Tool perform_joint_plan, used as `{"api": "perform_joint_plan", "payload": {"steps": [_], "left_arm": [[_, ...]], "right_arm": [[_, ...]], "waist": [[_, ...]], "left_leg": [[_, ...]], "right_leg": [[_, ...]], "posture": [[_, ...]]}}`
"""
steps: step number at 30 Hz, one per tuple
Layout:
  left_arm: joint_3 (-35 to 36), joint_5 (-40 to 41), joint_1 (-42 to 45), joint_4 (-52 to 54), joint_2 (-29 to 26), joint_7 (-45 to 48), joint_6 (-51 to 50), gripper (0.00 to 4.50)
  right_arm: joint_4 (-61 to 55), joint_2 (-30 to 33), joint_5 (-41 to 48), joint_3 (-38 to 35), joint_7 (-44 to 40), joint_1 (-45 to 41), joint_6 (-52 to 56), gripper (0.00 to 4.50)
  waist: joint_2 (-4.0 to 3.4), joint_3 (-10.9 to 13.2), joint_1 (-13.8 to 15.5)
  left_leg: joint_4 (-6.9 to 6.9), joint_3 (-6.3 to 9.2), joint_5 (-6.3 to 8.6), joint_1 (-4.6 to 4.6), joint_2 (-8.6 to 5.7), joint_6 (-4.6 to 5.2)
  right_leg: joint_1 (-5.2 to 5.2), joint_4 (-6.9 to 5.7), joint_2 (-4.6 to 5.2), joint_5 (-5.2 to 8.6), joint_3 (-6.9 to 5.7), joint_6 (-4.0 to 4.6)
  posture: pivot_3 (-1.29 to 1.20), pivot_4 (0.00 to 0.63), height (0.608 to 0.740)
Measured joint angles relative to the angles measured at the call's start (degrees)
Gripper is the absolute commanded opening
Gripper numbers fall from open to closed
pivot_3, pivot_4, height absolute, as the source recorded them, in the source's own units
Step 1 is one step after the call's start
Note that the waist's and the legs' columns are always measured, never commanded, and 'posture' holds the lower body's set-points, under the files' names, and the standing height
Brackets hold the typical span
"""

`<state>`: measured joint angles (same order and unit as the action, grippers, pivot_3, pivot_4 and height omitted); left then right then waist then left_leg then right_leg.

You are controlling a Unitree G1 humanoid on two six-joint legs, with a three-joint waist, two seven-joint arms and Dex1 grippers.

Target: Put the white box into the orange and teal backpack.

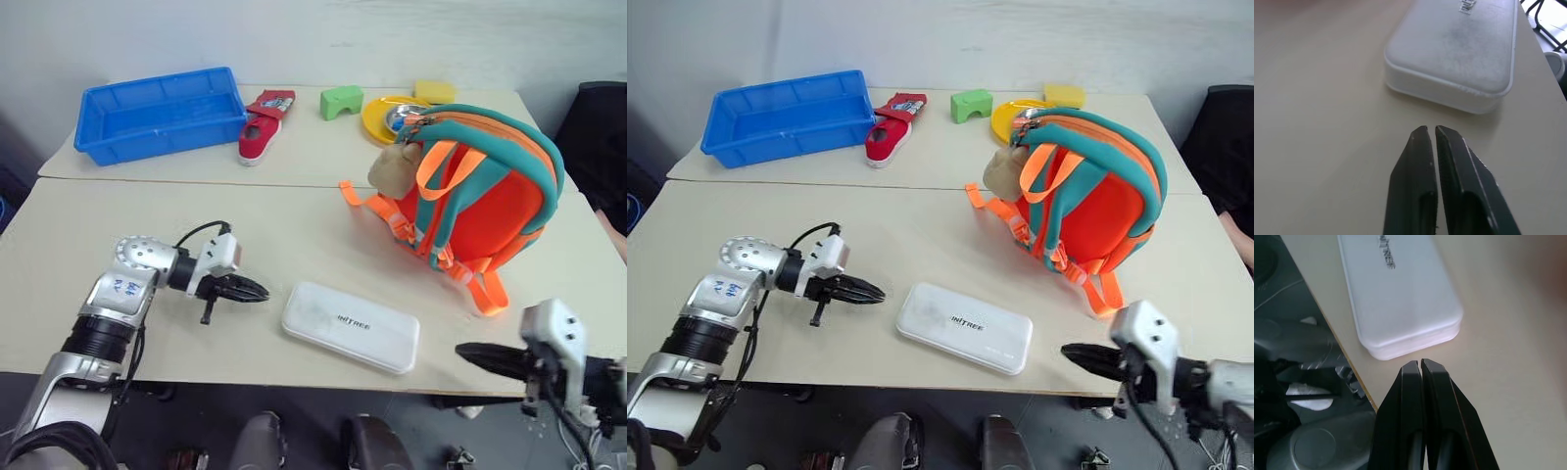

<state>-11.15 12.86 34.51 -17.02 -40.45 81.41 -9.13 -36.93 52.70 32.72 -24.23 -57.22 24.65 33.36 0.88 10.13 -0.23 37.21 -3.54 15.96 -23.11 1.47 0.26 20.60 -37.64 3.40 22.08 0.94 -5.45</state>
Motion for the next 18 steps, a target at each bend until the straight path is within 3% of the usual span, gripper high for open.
{"api": "perform_joint_plan", "payload": {"steps": [9,18], "left_arm": [[-1.9,-4.0,0.8,-1.5,2.3,-1.9,2.0,0.02],[-3.4,-4.8,-2.8,2.5,6.3,-4.8,-0.3,0.02]], "right_arm": [[9.7,-0.3,-10.6,13.0,5.1,-11.0,-3.1,0.0],[15.2,-4.7,-9.8,18.3,6.2,-24.5,-0.5,0.0]], "waist": [[0.0,0.0,0.0],[-0.01,0.0,-0.1]], "left_leg": [[0.09,0.0,-0.08,0.03,0.01,-0.07],[0.16,0.0,-0.1,0.02,0.02,-0.09]], "right_leg": [[0.01,-0.11,0.0,0.0,-0.01,0.0],[0.0,-0.17,0.0,0.0,-0.01,0.0]], "posture": [[0.0,0.15,0.74],[0.0,0.15,0.74]]}}
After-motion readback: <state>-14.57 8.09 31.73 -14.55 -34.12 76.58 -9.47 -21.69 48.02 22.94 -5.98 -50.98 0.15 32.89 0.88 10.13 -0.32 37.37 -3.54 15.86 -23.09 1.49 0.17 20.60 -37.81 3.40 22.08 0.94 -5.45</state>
